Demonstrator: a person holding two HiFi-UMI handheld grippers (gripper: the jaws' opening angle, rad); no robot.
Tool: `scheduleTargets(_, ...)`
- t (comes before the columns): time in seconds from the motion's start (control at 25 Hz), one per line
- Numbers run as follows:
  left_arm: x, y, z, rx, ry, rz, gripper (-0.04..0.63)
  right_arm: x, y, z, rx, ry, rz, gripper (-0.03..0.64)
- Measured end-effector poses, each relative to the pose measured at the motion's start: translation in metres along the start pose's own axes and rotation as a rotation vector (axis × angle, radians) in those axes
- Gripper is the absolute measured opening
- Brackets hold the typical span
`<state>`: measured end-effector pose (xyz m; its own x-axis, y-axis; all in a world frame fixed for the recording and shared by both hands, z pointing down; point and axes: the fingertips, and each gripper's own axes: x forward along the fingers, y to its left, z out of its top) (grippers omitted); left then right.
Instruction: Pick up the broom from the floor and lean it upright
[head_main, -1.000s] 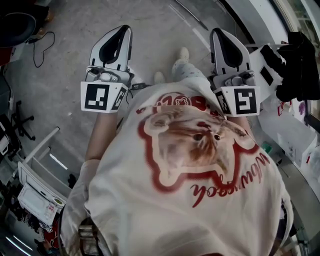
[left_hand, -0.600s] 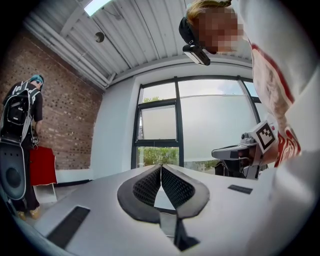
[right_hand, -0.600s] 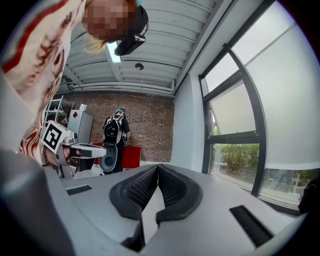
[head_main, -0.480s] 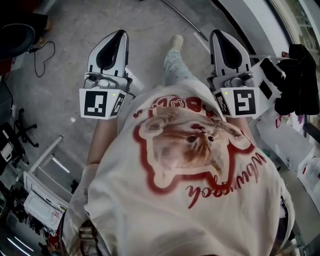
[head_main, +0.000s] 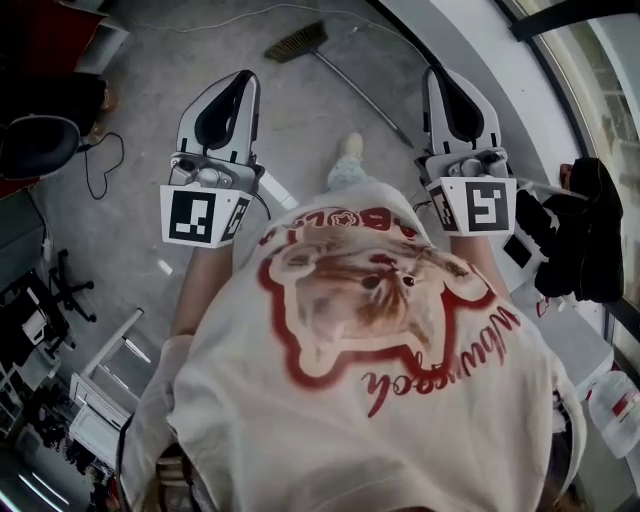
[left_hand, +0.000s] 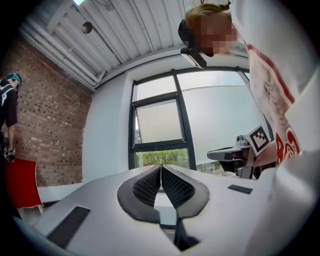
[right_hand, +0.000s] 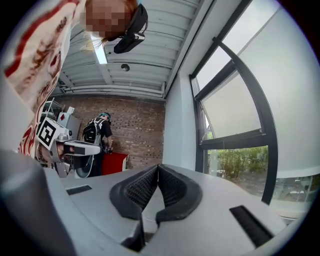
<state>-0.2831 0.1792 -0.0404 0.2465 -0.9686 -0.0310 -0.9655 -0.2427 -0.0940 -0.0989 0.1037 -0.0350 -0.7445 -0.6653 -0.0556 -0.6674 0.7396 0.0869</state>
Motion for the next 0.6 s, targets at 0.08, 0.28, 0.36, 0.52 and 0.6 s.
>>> scheduleTargets(0.08,0.038,0.01,0.006,0.008,-0.01,-0.018,0.023,0.026,-0.03,0.002,0.0,-0.008,-0.019,0.025)
scheduleTargets(0.28,0.121,0.023,0.002,0.01,-0.021,-0.087,0.023,0.069,-0.09,-0.008,0.0,0.022,-0.071,0.025)
scheduleTargets(0.36,0.15,0.022,-0.005,0.004,-0.014,-0.129,0.023,0.077,-0.11,-0.014,0.0,0.04,-0.103,0.025)
scheduleTargets(0.52,0.204,0.019,-0.02,-0.021,0.0,-0.243,0.023,0.085,-0.144,-0.024,0.001,0.069,-0.202,0.025)
scheduleTargets(0.6,0.233,0.018,-0.028,-0.042,0.002,-0.316,0.023,0.09,-0.161,-0.029,-0.008,0.082,-0.267,0.025)
